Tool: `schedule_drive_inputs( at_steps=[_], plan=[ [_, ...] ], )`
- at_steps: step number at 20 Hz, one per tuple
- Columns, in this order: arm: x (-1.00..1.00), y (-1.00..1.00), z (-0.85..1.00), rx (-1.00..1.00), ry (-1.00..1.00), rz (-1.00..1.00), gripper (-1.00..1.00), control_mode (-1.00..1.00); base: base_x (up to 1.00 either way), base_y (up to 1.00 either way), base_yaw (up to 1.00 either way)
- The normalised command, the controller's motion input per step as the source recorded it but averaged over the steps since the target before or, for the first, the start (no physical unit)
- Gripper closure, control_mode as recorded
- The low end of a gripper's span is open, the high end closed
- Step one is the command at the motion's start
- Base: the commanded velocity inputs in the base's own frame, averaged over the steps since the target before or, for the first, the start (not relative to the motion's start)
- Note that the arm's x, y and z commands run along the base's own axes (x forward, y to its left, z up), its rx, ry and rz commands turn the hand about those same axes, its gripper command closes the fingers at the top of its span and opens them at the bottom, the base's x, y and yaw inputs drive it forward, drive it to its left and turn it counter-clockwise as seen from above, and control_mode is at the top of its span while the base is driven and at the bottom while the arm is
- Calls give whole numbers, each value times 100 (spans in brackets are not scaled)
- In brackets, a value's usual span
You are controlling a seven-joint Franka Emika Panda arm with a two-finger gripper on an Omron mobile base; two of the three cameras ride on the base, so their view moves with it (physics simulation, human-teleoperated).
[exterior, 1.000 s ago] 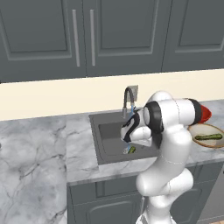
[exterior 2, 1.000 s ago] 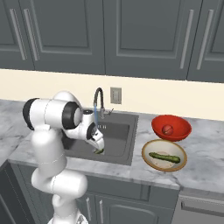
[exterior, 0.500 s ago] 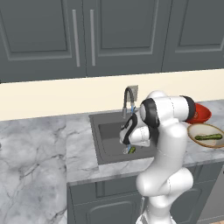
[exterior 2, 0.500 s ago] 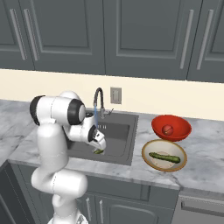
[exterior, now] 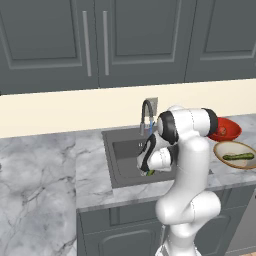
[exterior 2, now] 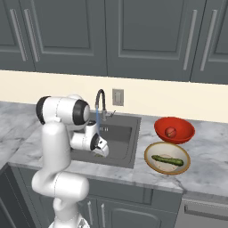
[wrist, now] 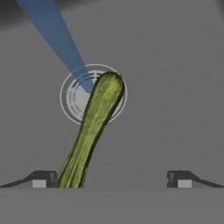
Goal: Pick the squashs from the sink and place them in one bowl. Place the onion in the other bowl. Then turn off the sink faucet.
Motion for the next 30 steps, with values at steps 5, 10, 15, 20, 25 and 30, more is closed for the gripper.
schedule_drive_inputs(
  at_steps=[5,10,15,20,25,30],
  plan=[
    [7,0,-31,-2,-3,2,-100,-100,0,0,0],
    [22,2,-28,-1,-3,1,-100,-100,0,0,0],
    [26,7,-26,0,-3,0,-100,-100,0,0,0],
    [11,3,-38,0,0,2,-100,-100,0,0,0],
    [7,0,-44,0,0,3,-100,-100,0,0,0],
    [11,-2,-46,0,0,1,-100,-100,0,0,0]
  ],
)
